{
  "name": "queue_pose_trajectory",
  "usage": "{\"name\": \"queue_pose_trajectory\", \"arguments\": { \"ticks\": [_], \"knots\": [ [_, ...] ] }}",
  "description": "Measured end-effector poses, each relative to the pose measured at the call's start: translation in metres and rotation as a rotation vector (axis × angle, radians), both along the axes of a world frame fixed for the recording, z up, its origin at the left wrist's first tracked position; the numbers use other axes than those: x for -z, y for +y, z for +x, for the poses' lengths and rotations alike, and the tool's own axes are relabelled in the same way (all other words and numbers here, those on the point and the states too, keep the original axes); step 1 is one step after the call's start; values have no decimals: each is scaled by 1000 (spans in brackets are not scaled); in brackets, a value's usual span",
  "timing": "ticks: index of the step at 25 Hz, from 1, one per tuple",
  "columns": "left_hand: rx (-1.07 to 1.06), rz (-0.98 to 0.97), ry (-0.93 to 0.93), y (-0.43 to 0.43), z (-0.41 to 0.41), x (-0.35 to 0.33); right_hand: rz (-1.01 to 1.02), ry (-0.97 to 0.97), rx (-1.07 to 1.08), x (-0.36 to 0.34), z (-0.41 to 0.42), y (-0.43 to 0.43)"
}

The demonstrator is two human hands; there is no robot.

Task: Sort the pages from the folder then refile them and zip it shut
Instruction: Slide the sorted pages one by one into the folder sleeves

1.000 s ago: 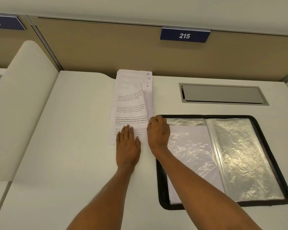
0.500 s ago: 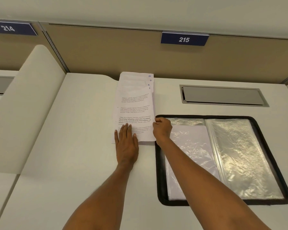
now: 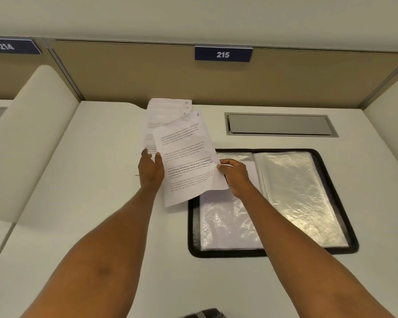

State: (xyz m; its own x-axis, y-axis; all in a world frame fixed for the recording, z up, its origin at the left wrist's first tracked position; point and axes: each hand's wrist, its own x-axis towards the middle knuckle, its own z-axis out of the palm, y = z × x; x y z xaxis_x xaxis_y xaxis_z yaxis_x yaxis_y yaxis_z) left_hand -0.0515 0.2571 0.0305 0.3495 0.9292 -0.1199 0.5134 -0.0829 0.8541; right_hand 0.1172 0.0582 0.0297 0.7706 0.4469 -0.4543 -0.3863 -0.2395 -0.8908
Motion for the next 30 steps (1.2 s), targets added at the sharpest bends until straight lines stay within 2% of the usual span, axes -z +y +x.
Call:
{"name": "queue_pose_trajectory", "arguments": {
  "ticks": [3, 6, 13, 20, 22, 24, 27, 30],
  "knots": [
    [-63, -280, -68, -19, 26, 0, -6, 9, -23, -5, 22, -42],
    [30, -410, -192, -48, 49, 5, -21, 9, -42, -7, 47, -86],
    [100, -566, -224, -124, 113, -1, -79, 48, -153, -6, 108, -171],
    [317, -694, -202, -187, 163, -4, -52, 21, -260, -5, 165, -225],
    [311, -619, -189, -198, 177, -4, -81, 24, -274, -1, 178, -236],
    [286, -351, -172, -200, 191, 1, -104, 35, -270, 3, 191, -247],
    [393, -3, -74, -198, 214, 8, -129, 68, -266, 7, 210, -261],
    [471, 108, 54, -196, 239, 20, -174, 43, -317, 8, 228, -271]
  ]
}}
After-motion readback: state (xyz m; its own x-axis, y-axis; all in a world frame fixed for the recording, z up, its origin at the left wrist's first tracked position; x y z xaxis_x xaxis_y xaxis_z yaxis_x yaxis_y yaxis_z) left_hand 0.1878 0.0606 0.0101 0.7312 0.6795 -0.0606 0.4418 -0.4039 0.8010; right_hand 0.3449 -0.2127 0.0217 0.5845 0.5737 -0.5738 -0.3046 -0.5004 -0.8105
